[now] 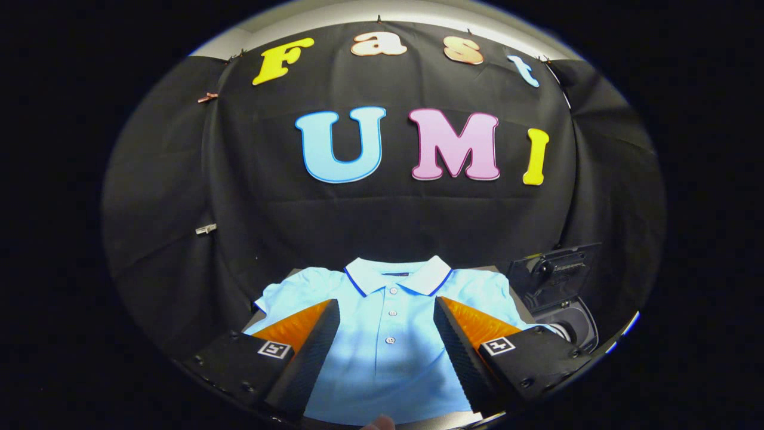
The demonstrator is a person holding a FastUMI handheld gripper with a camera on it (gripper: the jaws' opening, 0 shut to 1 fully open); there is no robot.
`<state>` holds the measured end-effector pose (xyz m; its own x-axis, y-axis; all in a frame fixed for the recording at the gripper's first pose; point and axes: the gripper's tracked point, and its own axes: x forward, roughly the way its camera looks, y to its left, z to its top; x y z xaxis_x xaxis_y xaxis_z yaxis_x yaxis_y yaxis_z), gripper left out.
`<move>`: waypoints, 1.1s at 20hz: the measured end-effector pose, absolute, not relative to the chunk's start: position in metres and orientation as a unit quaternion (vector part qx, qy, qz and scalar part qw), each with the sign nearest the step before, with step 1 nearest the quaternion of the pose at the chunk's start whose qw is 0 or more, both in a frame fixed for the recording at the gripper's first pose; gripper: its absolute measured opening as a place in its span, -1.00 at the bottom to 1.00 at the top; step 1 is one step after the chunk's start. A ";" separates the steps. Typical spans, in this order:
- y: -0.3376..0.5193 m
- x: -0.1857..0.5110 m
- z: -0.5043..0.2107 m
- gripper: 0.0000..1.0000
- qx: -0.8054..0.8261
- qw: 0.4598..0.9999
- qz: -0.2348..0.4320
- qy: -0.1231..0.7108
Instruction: Put the clothes into the washing machine and then close the washing machine lid.
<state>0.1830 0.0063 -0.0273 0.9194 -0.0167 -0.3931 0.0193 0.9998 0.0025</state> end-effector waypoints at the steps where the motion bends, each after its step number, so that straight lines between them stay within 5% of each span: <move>1: 0.004 0.190 -0.033 1.00 0.004 0.976 -0.011 0.216; 22: -0.016 0.217 -0.095 0.94 -0.010 0.906 -0.070 0.418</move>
<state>0.2174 -0.0162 -0.0952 0.6410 -0.1348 -0.7556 0.1186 0.9900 -0.0760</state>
